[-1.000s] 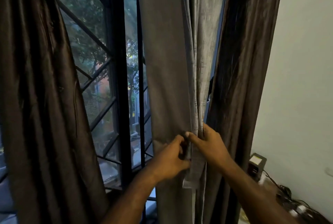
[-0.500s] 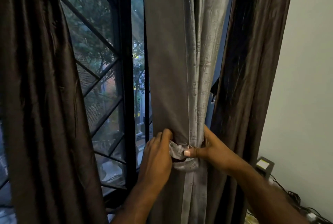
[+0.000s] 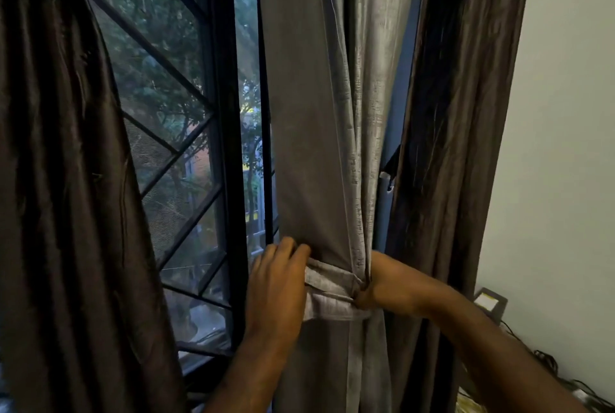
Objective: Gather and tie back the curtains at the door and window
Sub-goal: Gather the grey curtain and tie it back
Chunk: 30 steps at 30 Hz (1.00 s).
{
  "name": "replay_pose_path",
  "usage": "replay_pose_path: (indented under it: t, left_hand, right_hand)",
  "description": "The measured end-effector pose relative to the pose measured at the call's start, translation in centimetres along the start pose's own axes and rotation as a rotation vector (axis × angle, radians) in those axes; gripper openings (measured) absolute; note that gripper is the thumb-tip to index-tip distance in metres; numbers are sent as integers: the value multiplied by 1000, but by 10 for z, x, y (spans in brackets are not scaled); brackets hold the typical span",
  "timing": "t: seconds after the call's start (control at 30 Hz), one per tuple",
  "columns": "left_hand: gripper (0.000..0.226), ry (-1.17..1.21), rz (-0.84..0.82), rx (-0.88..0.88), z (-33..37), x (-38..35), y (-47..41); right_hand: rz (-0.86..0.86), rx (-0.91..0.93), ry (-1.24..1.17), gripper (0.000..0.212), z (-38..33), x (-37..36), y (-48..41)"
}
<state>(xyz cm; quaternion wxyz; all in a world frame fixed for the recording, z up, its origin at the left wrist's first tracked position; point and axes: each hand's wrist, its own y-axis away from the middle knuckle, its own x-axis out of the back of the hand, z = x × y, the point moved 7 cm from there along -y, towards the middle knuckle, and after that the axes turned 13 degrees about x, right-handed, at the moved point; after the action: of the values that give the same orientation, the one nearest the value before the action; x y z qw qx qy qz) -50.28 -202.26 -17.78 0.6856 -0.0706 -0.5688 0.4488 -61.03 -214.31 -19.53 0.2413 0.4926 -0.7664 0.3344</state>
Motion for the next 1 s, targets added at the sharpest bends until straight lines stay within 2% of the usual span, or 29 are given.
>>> replay_pose_path:
  t: [0.1, 0.17, 0.2, 0.27, 0.37, 0.47, 0.6, 0.67, 0.77, 0.83, 0.93, 1.0]
  left_hand:
    - [28, 182, 7, 21, -9, 7, -3]
    - [27, 233, -3, 48, -11, 6, -8]
    - [26, 182, 6, 67, -11, 4, -10]
    - [20, 39, 77, 107, -14, 4, -13]
    - [23, 1, 131, 138, -18, 6, -16]
    - [28, 314, 33, 163, -18, 1, -21]
    - [29, 428, -75, -16, -3, -8, -19]
    - [25, 437, -50, -24, -7, -4, -21]
    - [21, 262, 50, -10, -10, -2, -20]
    - [20, 253, 53, 31, -8, -5, -18]
    - [30, 386, -65, 16, 5, -14, -19]
    - [18, 453, -82, -16, 10, -12, -20]
  right_hand:
    - [90, 25, 179, 35, -2, 6, 1]
    - [176, 22, 158, 26, -1, 11, 3]
    - [208, -3, 89, 26, 0, 11, 5]
    - [245, -51, -110, 34, 3, 8, 11]
    - [226, -75, -407, 61, 2, -3, 21]
    - [223, -103, -604, 70, 9, -16, 23]
    - [290, -80, -774, 73, 11, -31, 21]
    - [396, -59, -812, 68, 12, -27, 24]
    - [463, -61, -793, 64, 9, -20, 30]
    - [457, -87, -853, 68, 10, -22, 31]
    - [411, -136, -869, 69, 8, -27, 27]
    - [349, -123, -808, 61, 3, -26, 20]
